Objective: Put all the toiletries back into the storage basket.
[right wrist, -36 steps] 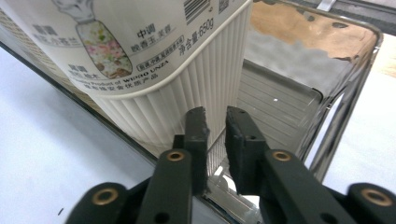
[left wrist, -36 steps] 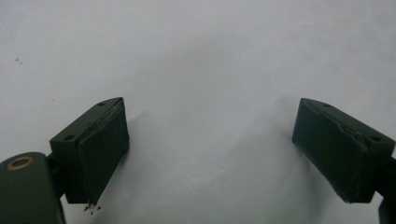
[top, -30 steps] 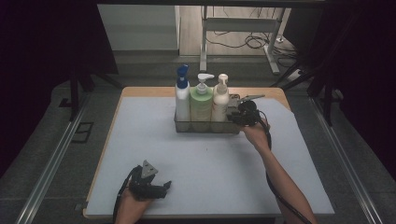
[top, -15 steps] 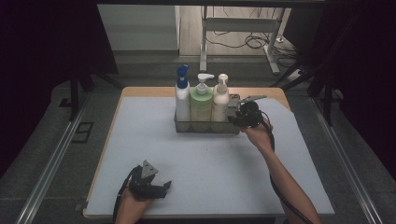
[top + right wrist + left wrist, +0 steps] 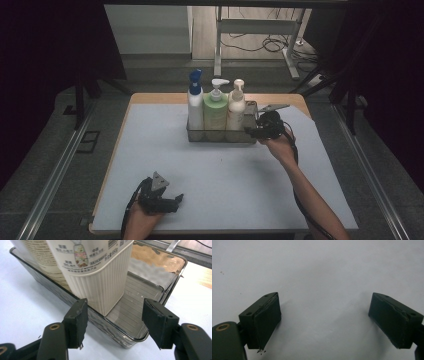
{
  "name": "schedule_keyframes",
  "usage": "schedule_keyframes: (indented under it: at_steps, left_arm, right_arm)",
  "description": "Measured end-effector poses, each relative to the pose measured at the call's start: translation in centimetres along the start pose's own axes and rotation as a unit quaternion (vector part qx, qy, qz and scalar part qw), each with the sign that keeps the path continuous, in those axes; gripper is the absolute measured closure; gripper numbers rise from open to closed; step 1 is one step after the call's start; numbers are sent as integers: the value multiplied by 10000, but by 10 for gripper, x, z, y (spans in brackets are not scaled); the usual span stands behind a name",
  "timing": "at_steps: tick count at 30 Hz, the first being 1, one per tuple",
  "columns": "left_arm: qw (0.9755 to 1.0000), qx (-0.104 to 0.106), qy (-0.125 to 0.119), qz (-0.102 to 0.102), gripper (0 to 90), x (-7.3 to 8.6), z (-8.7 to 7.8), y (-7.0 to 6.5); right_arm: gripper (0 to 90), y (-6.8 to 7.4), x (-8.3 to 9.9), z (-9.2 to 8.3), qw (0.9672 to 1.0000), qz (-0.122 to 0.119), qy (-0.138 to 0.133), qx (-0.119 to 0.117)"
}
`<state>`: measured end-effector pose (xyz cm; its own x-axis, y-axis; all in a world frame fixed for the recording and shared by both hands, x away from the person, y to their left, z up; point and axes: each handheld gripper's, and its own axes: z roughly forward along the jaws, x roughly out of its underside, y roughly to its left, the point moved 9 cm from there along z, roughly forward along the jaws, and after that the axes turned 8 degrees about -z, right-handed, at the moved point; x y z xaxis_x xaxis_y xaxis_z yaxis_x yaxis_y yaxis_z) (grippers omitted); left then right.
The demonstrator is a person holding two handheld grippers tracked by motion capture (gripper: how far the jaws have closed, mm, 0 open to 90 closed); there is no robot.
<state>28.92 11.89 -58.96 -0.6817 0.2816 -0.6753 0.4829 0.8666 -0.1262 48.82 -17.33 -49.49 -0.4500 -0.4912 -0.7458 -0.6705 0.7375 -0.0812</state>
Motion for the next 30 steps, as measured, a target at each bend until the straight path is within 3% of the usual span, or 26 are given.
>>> schedule_keyframes:
  at_steps: [30]
  left_arm:
    - [10000,-6,-2,7,107,0,0,0]
  right_arm:
    - [258,19,19,-33,9993,-294,0,-216]
